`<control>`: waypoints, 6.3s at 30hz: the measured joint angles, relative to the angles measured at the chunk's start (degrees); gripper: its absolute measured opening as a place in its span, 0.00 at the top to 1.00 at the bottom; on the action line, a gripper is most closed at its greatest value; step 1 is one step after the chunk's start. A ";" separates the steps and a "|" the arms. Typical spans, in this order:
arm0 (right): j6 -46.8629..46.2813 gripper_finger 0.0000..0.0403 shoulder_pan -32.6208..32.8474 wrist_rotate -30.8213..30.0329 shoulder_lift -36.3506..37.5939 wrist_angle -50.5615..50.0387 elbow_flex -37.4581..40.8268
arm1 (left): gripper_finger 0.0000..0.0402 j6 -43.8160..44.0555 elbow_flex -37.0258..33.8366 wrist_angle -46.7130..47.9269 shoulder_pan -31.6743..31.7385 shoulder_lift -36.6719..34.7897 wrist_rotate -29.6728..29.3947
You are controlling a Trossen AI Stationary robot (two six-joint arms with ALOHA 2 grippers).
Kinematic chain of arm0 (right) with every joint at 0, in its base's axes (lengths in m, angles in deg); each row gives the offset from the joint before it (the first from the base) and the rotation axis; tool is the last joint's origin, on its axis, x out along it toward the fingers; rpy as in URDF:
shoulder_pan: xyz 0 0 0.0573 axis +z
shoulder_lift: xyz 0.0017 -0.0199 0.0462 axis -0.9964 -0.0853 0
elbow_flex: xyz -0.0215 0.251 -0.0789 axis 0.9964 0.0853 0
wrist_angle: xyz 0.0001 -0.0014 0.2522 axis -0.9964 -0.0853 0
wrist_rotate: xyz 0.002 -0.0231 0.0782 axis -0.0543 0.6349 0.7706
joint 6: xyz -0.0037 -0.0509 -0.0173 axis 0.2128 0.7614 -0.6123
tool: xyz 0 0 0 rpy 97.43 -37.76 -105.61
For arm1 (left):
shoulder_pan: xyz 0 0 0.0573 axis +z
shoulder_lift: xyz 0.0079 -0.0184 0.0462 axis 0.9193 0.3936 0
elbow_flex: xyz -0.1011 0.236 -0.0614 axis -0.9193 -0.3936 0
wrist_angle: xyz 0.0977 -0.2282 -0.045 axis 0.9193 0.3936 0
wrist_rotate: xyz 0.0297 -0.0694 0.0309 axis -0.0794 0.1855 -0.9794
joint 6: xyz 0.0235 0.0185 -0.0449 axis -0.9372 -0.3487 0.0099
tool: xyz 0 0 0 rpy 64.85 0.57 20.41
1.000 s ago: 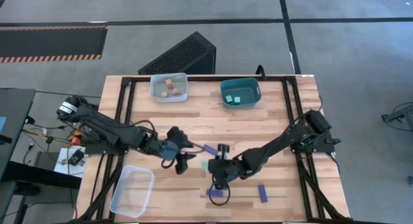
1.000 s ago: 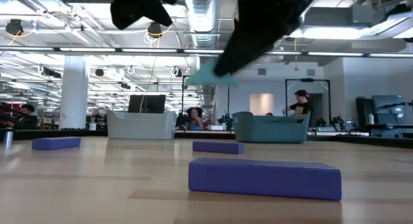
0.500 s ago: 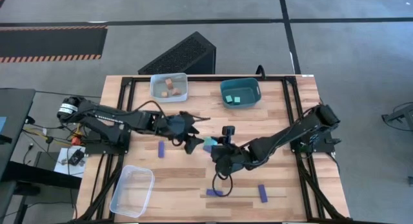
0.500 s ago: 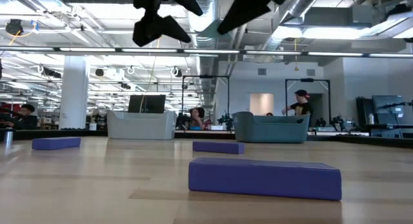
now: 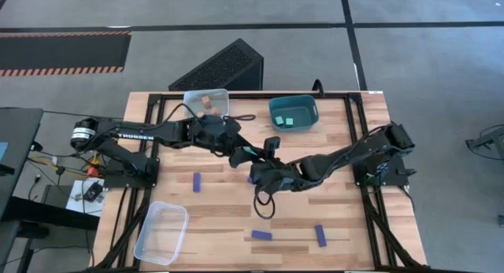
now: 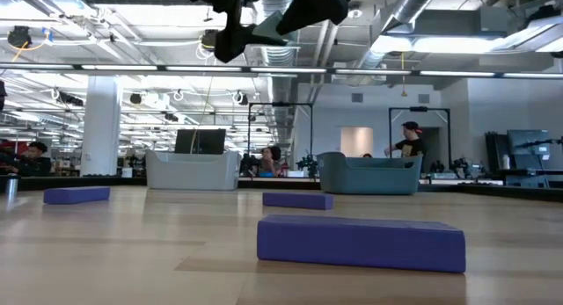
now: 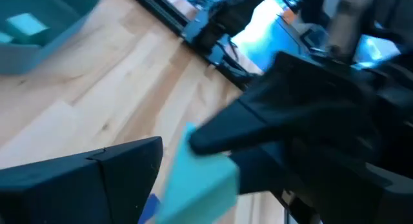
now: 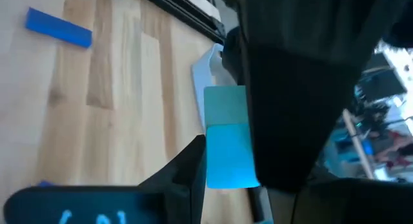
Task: Sort & place blocks by color
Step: Put the blue block into the blue bin, then put the top left violet block into the transparent bin
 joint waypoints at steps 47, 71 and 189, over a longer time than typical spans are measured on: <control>-20.27 0.48 -30.62 13.70 21.28 -20.68 0.02 | 0.75 -8.62 5.22 -27.18 18.74 17.80 0.75; -35.93 0.52 -37.95 16.56 26.74 -37.77 0.02 | 0.59 -24.76 41.88 -6.01 24.88 49.86 16.10; -9.86 0.81 -11.39 27.41 -13.31 -0.54 -19.45 | 0.50 19.37 -36.61 -14.23 0.90 -36.31 -8.30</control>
